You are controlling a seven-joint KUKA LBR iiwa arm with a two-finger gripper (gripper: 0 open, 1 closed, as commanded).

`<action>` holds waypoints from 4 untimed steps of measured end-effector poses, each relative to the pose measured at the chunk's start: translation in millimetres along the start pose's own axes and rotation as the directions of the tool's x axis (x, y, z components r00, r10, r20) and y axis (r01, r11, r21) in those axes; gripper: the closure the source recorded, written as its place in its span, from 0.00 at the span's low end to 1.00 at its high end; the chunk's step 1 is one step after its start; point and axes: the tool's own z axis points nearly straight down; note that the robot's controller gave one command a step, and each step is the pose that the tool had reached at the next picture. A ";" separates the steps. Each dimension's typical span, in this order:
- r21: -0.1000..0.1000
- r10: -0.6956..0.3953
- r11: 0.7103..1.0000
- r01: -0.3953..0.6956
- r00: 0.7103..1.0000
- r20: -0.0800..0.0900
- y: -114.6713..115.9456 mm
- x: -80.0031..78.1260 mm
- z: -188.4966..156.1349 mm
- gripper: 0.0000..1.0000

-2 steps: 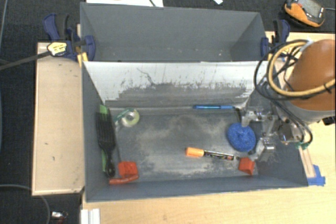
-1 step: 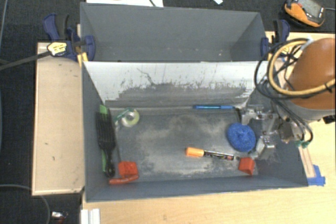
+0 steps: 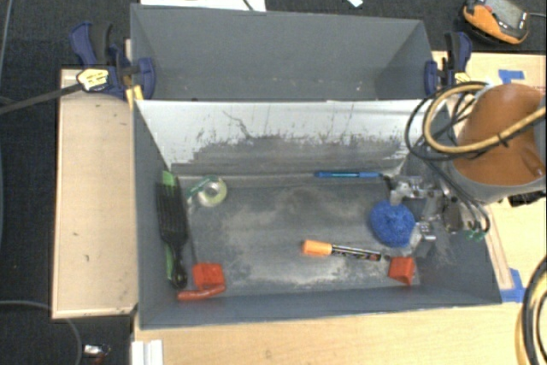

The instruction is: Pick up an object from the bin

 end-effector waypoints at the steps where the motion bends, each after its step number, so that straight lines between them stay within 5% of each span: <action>1: -0.001 0.112 0.994 -0.111 0.994 0.006 -20.1 -11.4 3.2 0.00; 2: -0.001 0.139 0.990 -0.139 0.990 -0.006 -23.6 8.4 6.8 0.00; 3: -0.004 0.235 0.972 -0.235 0.972 0.010 -29.7 0.7 44.8 0.00; 4: 0.000 0.178 0.984 -0.178 0.984 0.006 -31.2 -2.4 54.4 1.00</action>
Offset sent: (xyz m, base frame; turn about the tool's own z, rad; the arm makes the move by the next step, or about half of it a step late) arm -0.0090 -0.0236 -0.0071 0.1426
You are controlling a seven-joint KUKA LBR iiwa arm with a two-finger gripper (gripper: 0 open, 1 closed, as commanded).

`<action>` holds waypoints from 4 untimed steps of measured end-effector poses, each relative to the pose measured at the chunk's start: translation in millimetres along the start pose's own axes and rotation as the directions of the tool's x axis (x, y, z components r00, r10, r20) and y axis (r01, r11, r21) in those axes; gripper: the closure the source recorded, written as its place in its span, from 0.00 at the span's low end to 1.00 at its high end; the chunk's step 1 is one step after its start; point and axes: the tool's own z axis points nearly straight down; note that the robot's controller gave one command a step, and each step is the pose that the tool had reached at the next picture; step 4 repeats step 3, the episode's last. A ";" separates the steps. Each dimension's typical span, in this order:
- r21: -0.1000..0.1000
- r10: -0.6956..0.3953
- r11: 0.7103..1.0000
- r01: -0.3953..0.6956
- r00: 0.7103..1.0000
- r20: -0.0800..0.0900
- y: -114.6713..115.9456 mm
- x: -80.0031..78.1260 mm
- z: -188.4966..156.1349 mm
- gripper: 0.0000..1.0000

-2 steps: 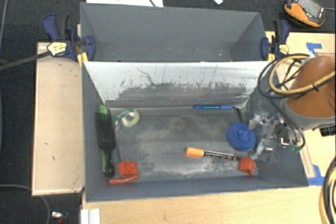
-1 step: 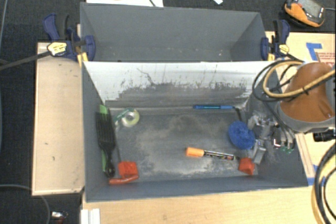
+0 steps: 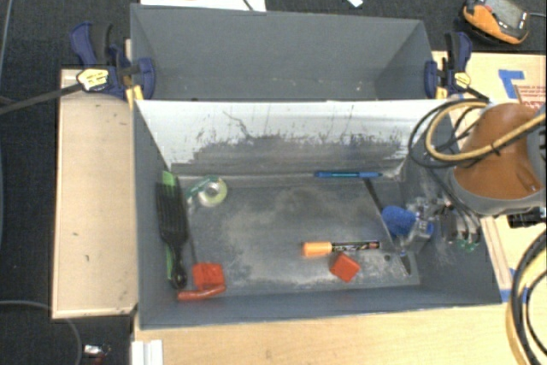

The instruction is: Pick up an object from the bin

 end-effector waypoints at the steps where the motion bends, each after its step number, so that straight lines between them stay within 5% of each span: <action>1: 0.000 -0.008 1.000 0.008 1.000 0.000 0.0 -0.9 -2.0 1.00; 4: 0.000 -0.009 1.000 0.009 1.000 0.005 0.0 -2.0 -19.0 1.00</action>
Offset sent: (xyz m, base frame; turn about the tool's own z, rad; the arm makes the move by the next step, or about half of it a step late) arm 0.0011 -0.0002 0.0176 -0.0069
